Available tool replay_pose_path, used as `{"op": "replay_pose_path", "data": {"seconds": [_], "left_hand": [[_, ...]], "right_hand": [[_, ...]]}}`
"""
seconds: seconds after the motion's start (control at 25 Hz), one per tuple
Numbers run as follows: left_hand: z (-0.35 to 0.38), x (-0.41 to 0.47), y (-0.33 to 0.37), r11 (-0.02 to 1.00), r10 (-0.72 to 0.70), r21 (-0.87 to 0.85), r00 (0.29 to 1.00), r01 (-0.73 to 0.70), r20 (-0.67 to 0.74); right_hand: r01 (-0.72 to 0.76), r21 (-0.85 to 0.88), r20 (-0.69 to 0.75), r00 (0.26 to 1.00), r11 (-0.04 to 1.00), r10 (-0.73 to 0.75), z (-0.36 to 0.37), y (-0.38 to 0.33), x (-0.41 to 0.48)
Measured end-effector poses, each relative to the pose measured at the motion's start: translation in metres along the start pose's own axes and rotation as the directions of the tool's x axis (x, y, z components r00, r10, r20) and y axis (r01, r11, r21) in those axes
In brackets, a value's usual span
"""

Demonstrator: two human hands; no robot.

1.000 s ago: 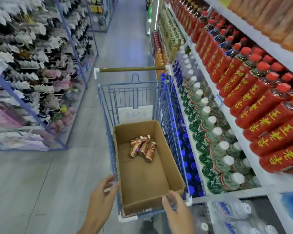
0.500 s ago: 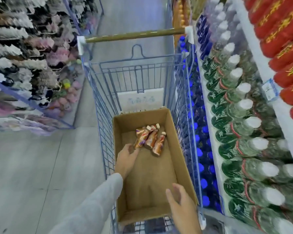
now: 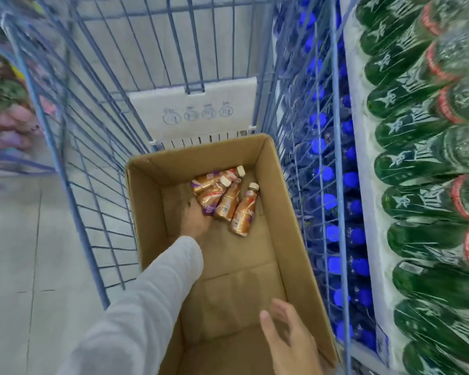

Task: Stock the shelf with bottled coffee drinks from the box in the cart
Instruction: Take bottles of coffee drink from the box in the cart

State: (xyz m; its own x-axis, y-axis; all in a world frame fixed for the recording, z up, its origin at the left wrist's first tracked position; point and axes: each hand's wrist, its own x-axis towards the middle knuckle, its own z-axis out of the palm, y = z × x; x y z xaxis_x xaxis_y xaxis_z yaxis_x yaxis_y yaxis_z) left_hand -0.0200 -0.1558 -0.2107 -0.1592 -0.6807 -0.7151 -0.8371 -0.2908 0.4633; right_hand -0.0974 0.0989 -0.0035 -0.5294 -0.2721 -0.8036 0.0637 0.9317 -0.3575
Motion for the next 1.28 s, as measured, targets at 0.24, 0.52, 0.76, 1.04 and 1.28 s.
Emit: {"op": "replay_pose_path", "data": {"seconds": [0.24,0.52,0.76,1.04,1.28], "left_hand": [[-0.029,-0.074,-0.003,0.996,-0.065,-0.07,0.997,0.063,-0.028],[-0.085,-0.23,-0.01,0.865,-0.168,-0.483,0.986,0.139,-0.017],[-0.102,-0.274,-0.03,0.759,-0.315,-0.602,0.949,0.247,-0.007],[-0.102,-0.285,-0.04,0.77,-0.329,-0.589,0.944,0.247,-0.035],[-0.112,-0.324,-0.002,0.819,-0.17,-0.569,0.979,0.076,-0.113]], "right_hand": [[0.044,-0.03,0.087,0.995,0.999,-0.042,-0.005,-0.031,0.021],[0.079,0.046,0.083,0.993,0.996,-0.082,0.032,-0.098,0.115],[-0.041,0.171,0.121,0.992,0.984,0.02,0.08,-0.116,0.202],[-0.138,0.351,0.193,0.978,0.926,0.073,0.091,-0.096,0.205],[-0.071,0.524,0.311,0.943,0.849,-0.114,0.037,-0.058,0.087]]}}
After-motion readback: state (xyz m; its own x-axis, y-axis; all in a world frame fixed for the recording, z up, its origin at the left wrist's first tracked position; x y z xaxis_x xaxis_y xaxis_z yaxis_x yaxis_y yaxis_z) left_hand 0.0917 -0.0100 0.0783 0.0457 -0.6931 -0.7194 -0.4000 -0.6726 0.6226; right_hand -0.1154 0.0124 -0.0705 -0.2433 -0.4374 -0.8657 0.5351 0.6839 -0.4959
